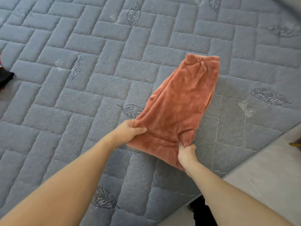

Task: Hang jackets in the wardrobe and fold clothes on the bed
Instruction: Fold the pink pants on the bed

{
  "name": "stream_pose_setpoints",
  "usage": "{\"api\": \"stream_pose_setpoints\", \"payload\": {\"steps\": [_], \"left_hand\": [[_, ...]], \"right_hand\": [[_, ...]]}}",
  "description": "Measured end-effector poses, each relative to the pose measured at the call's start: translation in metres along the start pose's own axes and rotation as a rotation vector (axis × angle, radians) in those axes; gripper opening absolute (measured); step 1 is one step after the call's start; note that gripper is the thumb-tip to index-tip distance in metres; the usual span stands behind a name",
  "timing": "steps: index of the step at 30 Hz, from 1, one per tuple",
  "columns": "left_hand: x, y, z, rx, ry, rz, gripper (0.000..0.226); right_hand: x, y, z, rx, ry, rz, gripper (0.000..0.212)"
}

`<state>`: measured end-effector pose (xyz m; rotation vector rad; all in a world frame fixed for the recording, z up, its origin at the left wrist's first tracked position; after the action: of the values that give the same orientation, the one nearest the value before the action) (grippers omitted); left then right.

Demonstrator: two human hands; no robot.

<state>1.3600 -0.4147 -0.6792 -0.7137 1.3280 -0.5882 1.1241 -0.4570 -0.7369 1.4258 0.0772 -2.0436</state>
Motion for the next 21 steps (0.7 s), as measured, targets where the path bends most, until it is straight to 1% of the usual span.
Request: {"api": "stream_pose_setpoints", "payload": {"steps": [2,3,4,6,7,8,9,10,11,12,13,14,15,17,18,19,21], "left_hand": [[0.006,-0.002,0.015,0.162,-0.152,-0.08,0.007],[0.008,0.001,0.019,0.213,-0.163,-0.069,0.008],[0.007,0.003,0.019,0.25,-0.093,-0.016,0.01],[0.0,0.019,0.01,0.395,0.171,0.166,0.027],[-0.004,0.03,0.004,0.523,0.297,0.235,0.036],[-0.007,0.038,0.0,0.72,0.38,0.268,0.042],[-0.006,0.043,-0.002,0.989,0.412,0.271,0.044],[-0.004,0.043,-0.004,1.26,0.398,0.236,0.042],[0.0,0.039,-0.002,1.476,0.35,0.173,0.038],[0.004,0.032,0.0,1.611,0.275,0.094,0.036],[0.008,0.021,0.005,1.698,0.193,0.017,0.034],[0.012,0.013,0.011,1.761,0.133,-0.02,0.032],[0.015,0.007,0.02,1.809,0.099,-0.01,0.031],[0.014,0.0,0.039,1.801,0.081,0.125,0.031],[0.013,-0.004,0.045,1.661,0.05,0.173,0.029],[0.013,-0.011,0.047,1.44,-0.018,0.152,0.023],[0.015,-0.029,0.035,0.967,-0.178,-0.03,0.012]], "right_hand": [[0.003,0.008,-0.002,-0.001,0.02,0.024,0.046],[0.004,0.009,-0.003,0.021,0.027,-0.001,0.049],[0.005,0.008,-0.003,0.055,0.026,-0.042,0.052],[0.005,0.004,-0.002,0.107,0.025,-0.115,0.056],[0.005,0.001,-0.002,0.115,0.027,-0.13,0.056],[0.007,-0.002,-0.001,0.122,0.027,-0.132,0.055],[0.008,-0.005,0.0,0.126,0.023,-0.127,0.053],[0.009,-0.008,0.002,0.124,0.017,-0.126,0.052],[0.006,-0.011,0.0,0.121,0.016,-0.131,0.05],[0.005,-0.014,-0.001,0.119,0.018,-0.137,0.05],[0.004,-0.015,-0.003,0.116,0.021,-0.139,0.051],[0.003,-0.015,-0.003,0.113,0.017,-0.14,0.051],[0.002,-0.014,-0.002,0.113,0.004,-0.149,0.051],[0.007,-0.01,0.001,0.109,-0.01,-0.179,0.05],[0.01,-0.007,0.003,0.111,0.008,-0.19,0.049],[0.012,-0.003,0.006,0.119,0.037,-0.191,0.05],[0.014,0.008,0.011,0.15,0.085,-0.148,0.055]]}}
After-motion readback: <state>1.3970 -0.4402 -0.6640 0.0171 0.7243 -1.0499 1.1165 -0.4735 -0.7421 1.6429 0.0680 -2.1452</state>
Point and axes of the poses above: each hand's wrist, its own x-axis towards the middle knuckle, its own z-axis out of the back of the hand, y = z × x, the point moved 4 cm from there along x, towards the middle knuckle, and after that the axes turned 6 degrees about -z, right-handed, at the moved point
